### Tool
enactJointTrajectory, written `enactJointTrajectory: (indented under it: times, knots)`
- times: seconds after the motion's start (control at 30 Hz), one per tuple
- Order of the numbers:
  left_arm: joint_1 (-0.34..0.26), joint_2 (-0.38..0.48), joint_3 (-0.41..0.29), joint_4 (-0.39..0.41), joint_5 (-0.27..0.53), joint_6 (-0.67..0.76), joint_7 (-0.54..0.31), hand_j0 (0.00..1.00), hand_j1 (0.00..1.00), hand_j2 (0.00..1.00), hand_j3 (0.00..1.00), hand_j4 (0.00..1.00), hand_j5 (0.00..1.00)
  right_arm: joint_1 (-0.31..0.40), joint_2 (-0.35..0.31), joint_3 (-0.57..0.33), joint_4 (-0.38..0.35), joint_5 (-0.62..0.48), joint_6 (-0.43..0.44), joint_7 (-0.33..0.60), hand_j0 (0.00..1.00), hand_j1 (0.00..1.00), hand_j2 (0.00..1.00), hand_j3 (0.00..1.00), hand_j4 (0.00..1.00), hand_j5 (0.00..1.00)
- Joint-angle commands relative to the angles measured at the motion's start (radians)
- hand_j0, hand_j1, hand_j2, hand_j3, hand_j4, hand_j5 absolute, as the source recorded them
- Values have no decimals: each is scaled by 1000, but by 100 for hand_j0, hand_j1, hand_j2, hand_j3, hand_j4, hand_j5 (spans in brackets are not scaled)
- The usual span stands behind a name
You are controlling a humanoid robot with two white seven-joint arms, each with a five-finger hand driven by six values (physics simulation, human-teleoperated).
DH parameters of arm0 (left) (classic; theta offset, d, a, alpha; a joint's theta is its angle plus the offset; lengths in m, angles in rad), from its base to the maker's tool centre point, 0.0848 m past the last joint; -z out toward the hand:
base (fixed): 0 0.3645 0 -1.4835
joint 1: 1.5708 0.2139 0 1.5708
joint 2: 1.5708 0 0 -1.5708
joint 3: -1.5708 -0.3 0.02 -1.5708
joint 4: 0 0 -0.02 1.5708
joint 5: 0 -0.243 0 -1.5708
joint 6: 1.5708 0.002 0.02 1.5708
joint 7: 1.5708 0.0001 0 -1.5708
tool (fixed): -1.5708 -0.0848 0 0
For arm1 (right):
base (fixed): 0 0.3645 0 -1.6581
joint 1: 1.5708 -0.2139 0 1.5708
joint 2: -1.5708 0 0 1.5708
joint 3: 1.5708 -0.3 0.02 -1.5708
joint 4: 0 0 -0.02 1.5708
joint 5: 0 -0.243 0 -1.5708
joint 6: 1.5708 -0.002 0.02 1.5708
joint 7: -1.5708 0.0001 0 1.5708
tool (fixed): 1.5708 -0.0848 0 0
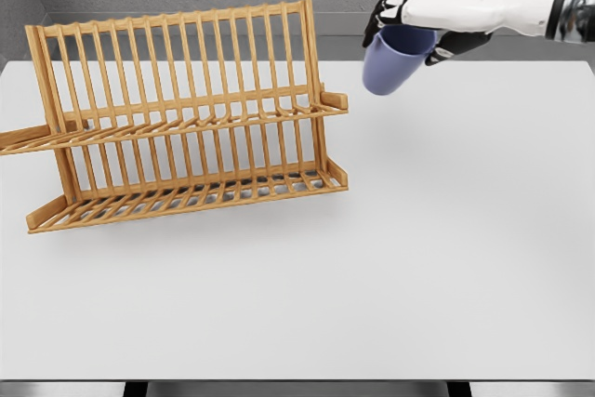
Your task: Right arm put cup on second shelf
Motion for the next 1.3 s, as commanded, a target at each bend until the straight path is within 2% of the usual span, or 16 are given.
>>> enactJointTrajectory:
  times: [0.0,0.2,0.53,0.8,1.27]
  knots:
    - [0,0,0,0,0,0,0,100,100,100,100,100,100,0,3,-2,-13,-6,3,-1,67,67,67,67,67,67]
    - [0,0,0,-1,0,0,0,100,100,100,100,100,100,-14,29,-2,-56,-6,3,-1,66,66,66,66,66,66]
    - [0,0,0,0,0,0,0,100,100,100,100,100,100,-44,82,0,-80,-7,3,-1,66,66,66,66,66,66]
    - [0,0,0,-1,0,0,0,100,100,100,100,100,100,-44,103,4,-123,-9,3,-1,66,66,66,66,66,66]
    - [0,0,0,-1,0,0,0,100,100,100,100,100,100,-43,121,93,-114,2,3,-1,67,67,67,67,67,67]
